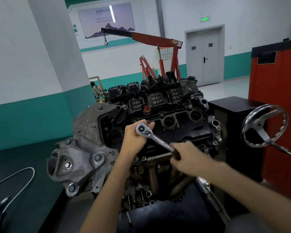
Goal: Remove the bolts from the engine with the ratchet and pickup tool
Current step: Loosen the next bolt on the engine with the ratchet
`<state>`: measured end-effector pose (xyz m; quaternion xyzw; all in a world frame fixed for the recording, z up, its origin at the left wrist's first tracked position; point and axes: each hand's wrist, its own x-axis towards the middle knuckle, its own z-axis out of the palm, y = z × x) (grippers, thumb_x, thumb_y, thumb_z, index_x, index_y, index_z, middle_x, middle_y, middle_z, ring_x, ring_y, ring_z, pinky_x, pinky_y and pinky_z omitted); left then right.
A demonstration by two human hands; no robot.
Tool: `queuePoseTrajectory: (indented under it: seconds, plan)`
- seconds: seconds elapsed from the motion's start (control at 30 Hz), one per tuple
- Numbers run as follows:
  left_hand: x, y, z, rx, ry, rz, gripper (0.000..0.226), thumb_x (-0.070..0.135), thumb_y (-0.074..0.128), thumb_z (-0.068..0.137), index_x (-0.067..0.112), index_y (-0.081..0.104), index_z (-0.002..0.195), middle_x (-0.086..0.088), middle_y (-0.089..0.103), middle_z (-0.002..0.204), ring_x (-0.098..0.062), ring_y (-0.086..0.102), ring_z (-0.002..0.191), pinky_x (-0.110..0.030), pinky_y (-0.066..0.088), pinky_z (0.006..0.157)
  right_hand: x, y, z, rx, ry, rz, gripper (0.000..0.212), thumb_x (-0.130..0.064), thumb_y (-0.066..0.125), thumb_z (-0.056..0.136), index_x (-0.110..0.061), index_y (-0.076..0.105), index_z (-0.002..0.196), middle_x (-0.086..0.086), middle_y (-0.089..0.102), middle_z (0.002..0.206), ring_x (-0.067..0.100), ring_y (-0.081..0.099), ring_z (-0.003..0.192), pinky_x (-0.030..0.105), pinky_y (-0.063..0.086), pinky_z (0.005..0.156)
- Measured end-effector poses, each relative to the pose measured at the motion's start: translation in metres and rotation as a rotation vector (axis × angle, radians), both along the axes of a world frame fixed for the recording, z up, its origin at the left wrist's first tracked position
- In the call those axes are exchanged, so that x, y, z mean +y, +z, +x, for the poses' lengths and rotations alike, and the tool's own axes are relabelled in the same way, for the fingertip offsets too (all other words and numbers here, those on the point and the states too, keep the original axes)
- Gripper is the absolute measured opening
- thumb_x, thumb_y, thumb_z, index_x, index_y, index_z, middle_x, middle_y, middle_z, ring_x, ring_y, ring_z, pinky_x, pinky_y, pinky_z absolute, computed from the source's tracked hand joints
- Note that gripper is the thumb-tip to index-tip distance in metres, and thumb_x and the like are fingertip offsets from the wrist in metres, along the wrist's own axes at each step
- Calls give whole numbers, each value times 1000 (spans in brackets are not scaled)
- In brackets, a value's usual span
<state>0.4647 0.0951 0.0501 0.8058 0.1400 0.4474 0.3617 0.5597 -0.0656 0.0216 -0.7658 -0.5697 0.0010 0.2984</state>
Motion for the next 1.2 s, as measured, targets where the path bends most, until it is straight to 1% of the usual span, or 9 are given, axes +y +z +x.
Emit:
queuePoseTrajectory:
  seconds: [0.13, 0.23, 0.47, 0.57, 0.67, 0.77, 0.93, 1.03, 1.2]
  plan:
    - [-2, 3, 0, 16, -62, 24, 44, 23, 68, 90, 4, 46, 57, -7, 43, 53, -12, 36, 52, -24, 30, 51, -5, 57, 37, -351, 37, -107, 10, -24, 56, 85, -23, 59, 94, -9, 43, 68, 12, 46, 60, 28, 40, 60]
    - [-6, -3, 0, -83, -69, -101, 48, 21, 62, 94, 13, 35, 56, 7, 32, 53, -8, 29, 54, -21, 25, 51, -1, 56, 32, -424, -7, -61, 11, -27, 55, 87, -24, 57, 97, -10, 37, 67, 16, 44, 63, 28, 39, 62]
    - [-17, -7, 10, -246, 30, -160, 45, 6, 57, 95, 14, 28, 62, 0, 21, 61, -3, 22, 51, -9, 27, 52, 9, -43, -67, 409, 30, 231, 11, -17, 60, 85, -18, 52, 92, 4, 55, 70, 3, 49, 53, 13, 40, 51]
    - [-18, -4, 5, -194, 38, -160, 43, 13, 58, 96, 10, 29, 64, -10, 22, 65, -6, 24, 55, -16, 25, 52, 26, -49, -86, 520, 40, 251, 12, -12, 58, 83, -17, 52, 92, 8, 57, 74, 5, 50, 53, 14, 41, 49]
    - [-9, -4, -5, -65, 32, -96, 45, 22, 63, 93, -4, 39, 65, -26, 43, 64, -20, 38, 59, -30, 33, 58, 13, -27, -48, 259, 29, 123, 11, -16, 57, 83, -23, 49, 83, 3, 52, 78, 10, 50, 62, 16, 37, 56]
    - [-4, 2, -6, 9, 3, -18, 35, 23, 69, 89, -1, 56, 67, -20, 61, 69, -29, 54, 63, -39, 44, 61, -6, 18, 5, -88, 4, -52, 9, -21, 57, 83, -25, 50, 81, -4, 46, 71, 21, 54, 68, 25, 40, 60]
    - [-13, 3, 0, -25, -68, -86, 43, 13, 63, 93, 1, 41, 58, -4, 40, 56, -15, 35, 60, -32, 30, 60, -6, 78, 43, -538, -26, -118, 18, -26, 56, 87, -18, 59, 102, -8, 37, 70, 27, 59, 85, 29, 42, 65]
    - [-19, -5, -1, -167, -38, -179, 47, 14, 58, 96, 16, 34, 56, 11, 33, 52, -6, 30, 54, -21, 27, 54, -6, 43, 23, -393, -71, -23, 8, -30, 57, 85, -26, 52, 89, -7, 38, 68, 28, 59, 77, 27, 39, 62]
    - [-28, -3, 11, -246, 53, -213, 50, 7, 59, 95, 15, 26, 58, 8, 23, 54, -3, 23, 48, -14, 23, 49, 10, -44, -61, 377, 11, 224, 13, -18, 58, 86, -23, 52, 97, 6, 59, 77, 14, 57, 63, 15, 42, 54]
